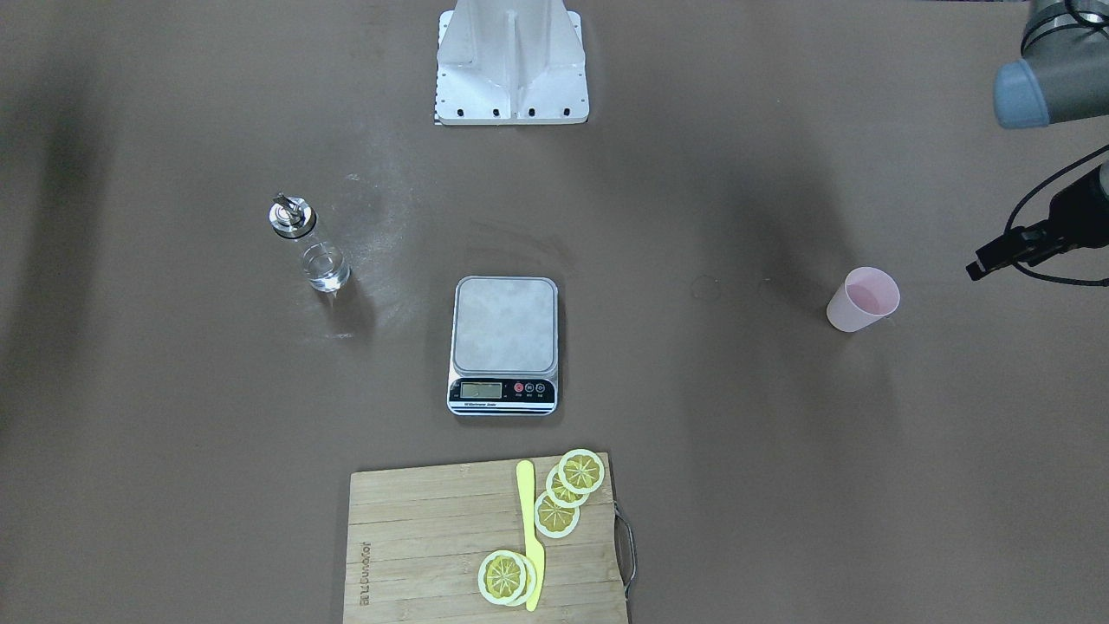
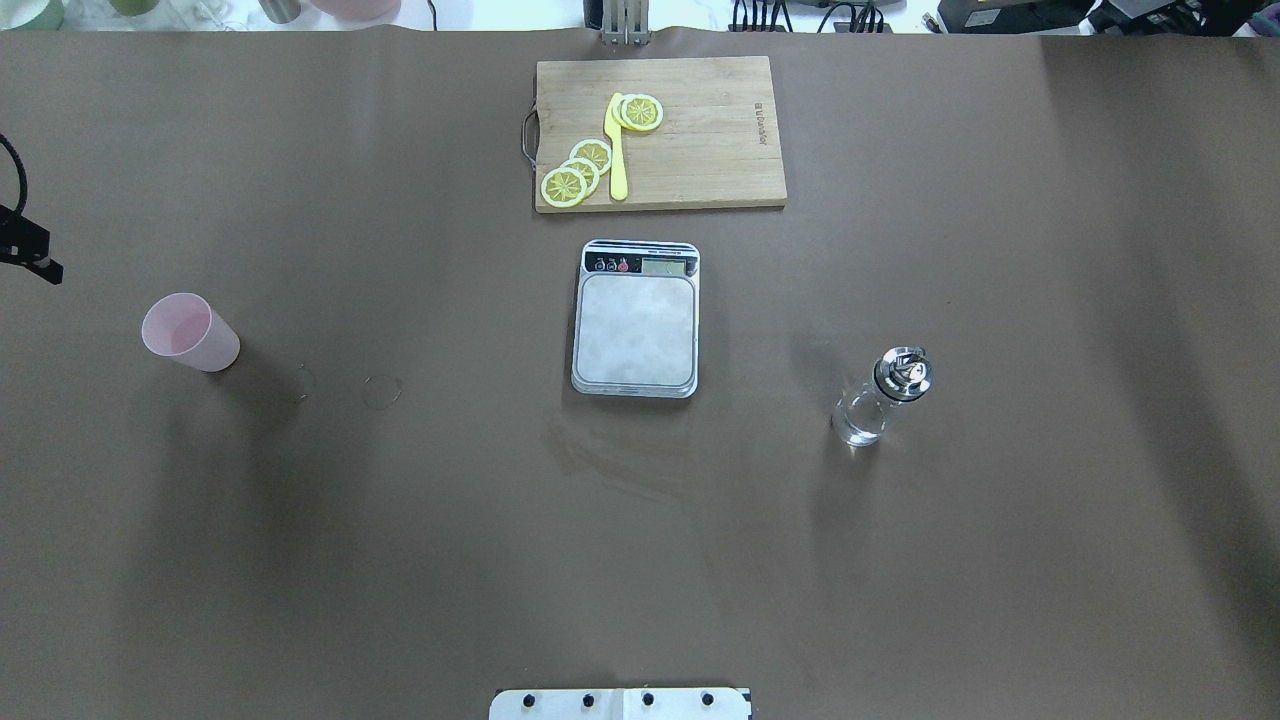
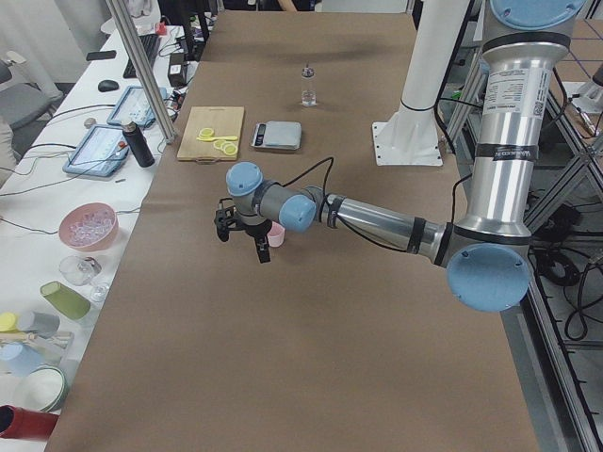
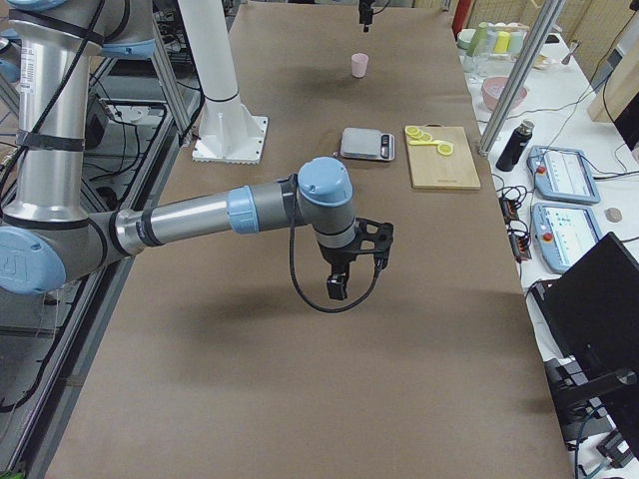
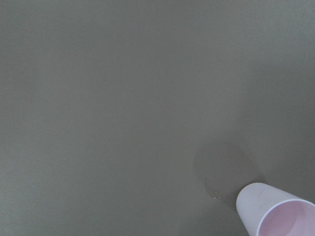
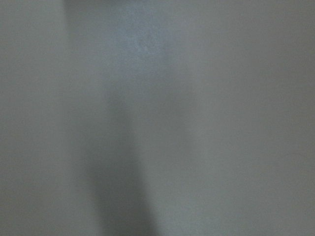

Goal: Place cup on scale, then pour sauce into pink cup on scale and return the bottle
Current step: 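Move the left gripper toward the pink plastic cup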

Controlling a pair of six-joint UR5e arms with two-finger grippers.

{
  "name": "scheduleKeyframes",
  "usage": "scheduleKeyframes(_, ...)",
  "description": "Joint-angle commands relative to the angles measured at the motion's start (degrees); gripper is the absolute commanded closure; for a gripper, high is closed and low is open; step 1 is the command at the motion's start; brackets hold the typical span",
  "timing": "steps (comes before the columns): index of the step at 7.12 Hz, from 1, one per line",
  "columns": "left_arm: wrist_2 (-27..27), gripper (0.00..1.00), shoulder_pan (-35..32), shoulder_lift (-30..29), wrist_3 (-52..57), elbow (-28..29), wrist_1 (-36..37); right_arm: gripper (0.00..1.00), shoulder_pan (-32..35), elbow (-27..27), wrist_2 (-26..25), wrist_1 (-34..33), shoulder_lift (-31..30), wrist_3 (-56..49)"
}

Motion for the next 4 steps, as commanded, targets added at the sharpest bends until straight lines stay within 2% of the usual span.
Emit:
scheduleKeyframes(1, 0.31, 0.02, 2.34, -0.88, -4.24, 0.14, -1.93, 0.00, -2.78, 5.78, 1.81, -0.43, 0.83, 8.53)
scheduleKeyframes(4, 2.32, 0.02, 4.45, -2.21, -7.69, 0.31, -2.02, 0.00, -13.22, 12.20, 1.30, 0.01, 2.32, 22.86)
